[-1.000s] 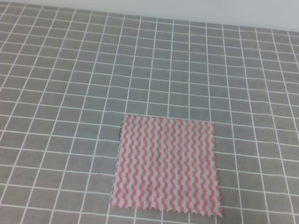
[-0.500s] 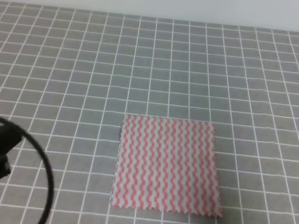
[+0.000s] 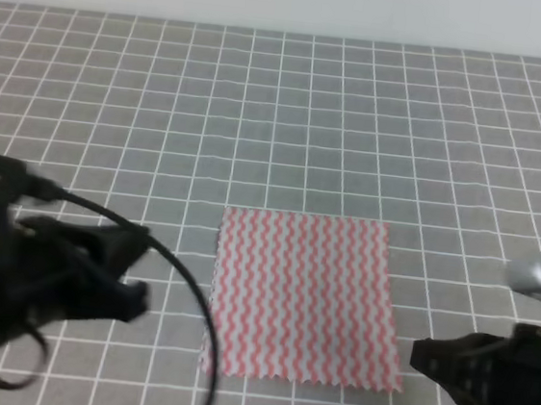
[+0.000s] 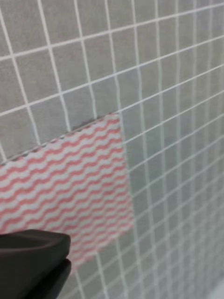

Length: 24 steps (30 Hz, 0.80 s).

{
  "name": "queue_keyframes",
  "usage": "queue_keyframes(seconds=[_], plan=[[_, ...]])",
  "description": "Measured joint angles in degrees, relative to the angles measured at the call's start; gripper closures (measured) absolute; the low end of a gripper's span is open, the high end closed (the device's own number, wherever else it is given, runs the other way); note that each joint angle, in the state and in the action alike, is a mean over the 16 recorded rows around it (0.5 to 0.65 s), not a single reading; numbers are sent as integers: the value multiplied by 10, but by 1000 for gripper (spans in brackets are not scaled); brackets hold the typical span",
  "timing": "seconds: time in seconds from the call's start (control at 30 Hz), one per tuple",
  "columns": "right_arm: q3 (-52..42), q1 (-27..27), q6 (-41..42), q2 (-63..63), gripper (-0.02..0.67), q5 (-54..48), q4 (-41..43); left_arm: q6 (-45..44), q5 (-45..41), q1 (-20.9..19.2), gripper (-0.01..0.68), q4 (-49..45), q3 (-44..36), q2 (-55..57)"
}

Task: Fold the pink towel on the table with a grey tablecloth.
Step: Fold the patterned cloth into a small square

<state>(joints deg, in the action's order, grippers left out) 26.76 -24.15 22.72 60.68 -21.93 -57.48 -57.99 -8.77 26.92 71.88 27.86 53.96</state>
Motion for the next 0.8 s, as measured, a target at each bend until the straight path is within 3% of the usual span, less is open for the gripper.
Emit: queue_keyframes(seconds=[0.13,0.27,0.53,0.8], plan=[[6,-33,-4,56,615,38,-6,-1,47,57,675,2,2,31],[11,-39,-5,106,569,62,-15,-2,70,88,675,2,3,49],[22,-35,-3,196,438,88,-47,-2,73,99,675,2,5,56],[49,-35,-1,268,379,86,-66,-3,73,99,675,3,5,57]])
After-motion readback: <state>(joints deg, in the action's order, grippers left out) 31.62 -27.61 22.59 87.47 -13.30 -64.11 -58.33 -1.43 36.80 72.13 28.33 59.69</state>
